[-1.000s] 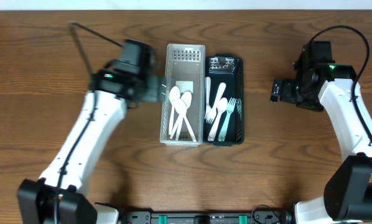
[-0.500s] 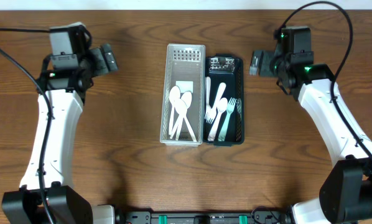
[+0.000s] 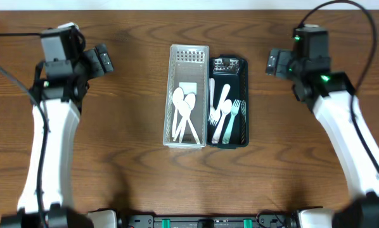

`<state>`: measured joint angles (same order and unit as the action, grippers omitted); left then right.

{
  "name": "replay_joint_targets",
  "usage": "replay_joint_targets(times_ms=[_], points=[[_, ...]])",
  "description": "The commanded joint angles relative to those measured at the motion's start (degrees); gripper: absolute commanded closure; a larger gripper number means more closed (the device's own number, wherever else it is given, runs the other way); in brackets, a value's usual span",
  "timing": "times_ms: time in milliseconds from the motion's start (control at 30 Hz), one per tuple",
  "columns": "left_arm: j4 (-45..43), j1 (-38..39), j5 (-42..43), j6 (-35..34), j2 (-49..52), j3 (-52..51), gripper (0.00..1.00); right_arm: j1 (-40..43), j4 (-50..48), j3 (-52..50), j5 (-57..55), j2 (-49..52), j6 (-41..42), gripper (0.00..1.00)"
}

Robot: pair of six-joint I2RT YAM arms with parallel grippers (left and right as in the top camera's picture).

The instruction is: Pack container

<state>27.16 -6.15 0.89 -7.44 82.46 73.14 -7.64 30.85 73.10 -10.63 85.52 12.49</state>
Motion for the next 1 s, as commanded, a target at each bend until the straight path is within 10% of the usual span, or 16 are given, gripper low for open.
replay_joint_targets(times_ms=[0,467,967], points=[[-2.54,1.09,-0.66,1.6,-7.5,-5.4,0.02,0.11,0.02,-3.39,-1.6,-8.09,-0.07,0.01],[-14.64,10.43,-0.7,3.37,-45.48,-41.51,0.02,0.07,1.14,-35.47,-2.91,-42.77,5.01,0.01],[-11.34,10.51,-0.68,3.34,-58.64,-46.1,0.02,0.07,10.82,-39.26,-1.16,-53.22,5.49,0.01]])
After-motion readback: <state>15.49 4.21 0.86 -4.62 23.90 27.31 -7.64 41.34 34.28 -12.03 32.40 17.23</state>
